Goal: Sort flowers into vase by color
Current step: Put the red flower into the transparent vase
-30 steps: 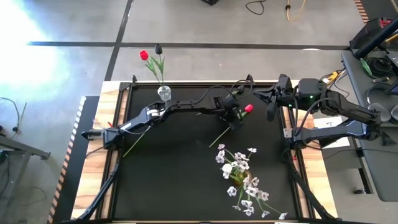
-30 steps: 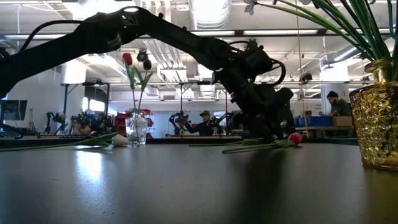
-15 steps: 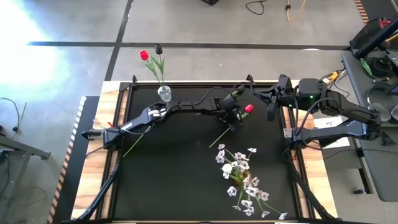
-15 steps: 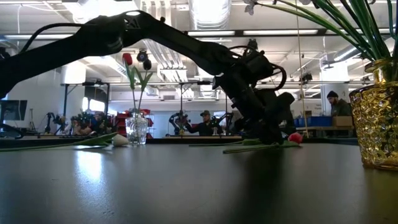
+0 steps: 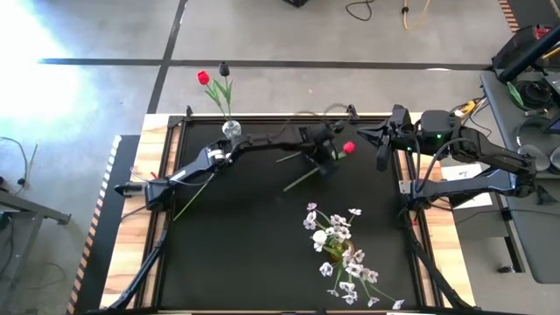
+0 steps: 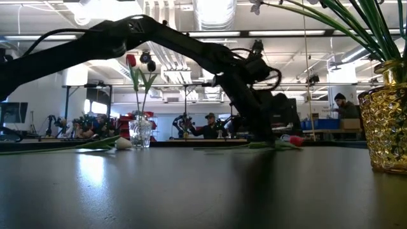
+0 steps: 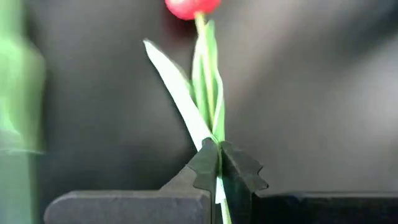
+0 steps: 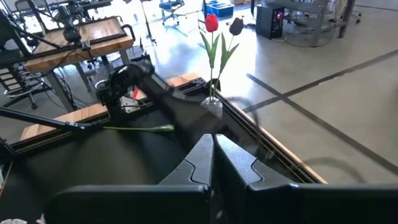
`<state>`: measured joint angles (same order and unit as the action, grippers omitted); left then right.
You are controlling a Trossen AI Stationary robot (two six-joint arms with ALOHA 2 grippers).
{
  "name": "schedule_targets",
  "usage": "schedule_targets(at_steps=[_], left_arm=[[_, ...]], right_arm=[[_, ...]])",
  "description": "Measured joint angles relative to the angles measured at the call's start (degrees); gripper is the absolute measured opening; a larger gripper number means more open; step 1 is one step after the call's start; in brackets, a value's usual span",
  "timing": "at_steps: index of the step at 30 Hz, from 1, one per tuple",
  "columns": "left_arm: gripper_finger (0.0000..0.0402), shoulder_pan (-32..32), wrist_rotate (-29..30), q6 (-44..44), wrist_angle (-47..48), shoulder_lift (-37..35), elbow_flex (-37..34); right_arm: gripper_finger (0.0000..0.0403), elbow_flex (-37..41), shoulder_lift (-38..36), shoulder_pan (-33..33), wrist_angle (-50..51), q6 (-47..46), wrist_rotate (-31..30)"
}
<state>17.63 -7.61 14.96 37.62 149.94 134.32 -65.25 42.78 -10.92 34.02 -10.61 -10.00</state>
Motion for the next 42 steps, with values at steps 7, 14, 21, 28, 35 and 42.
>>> schedule_targets(at_steps=[7, 14, 21, 28, 35, 42], left_arm=[[0.0, 2.68, 1.43, -3.06, -1.66, -8.64, 0.14], [0.0, 3.11, 11.47, -7.4, -5.47, -16.38, -0.1], [0.0, 3.76, 11.57, -9.52, -5.83, -19.63, -1.22], [0.0, 3.44, 9.49, -8.55, -13.24, -21.04, -10.22], [0.0, 4.61, 8.87, -6.34, -33.23, -33.02, -32.67], [0.0, 6.45, 17.63, -8.8, -58.02, -52.46, -62.15]], right_arm=[[0.0009, 0.0, 0.0, 0.0, 0.0, 0.82, 0.0], [0.0009, 0.0, 0.11, 0.0, -0.72, 2.56, -0.02], [0.0009, 0.0, 0.11, 0.0, -3.56, 4.9, 0.0], [0.0009, 0.0, 0.11, 0.02, -3.58, 5.26, -0.01], [0.0009, 0.0, 0.07, 0.02, -3.73, 5.2, -0.01], [0.0009, 0.0, 0.07, 0.0, -5.93, 6.33, -0.02]])
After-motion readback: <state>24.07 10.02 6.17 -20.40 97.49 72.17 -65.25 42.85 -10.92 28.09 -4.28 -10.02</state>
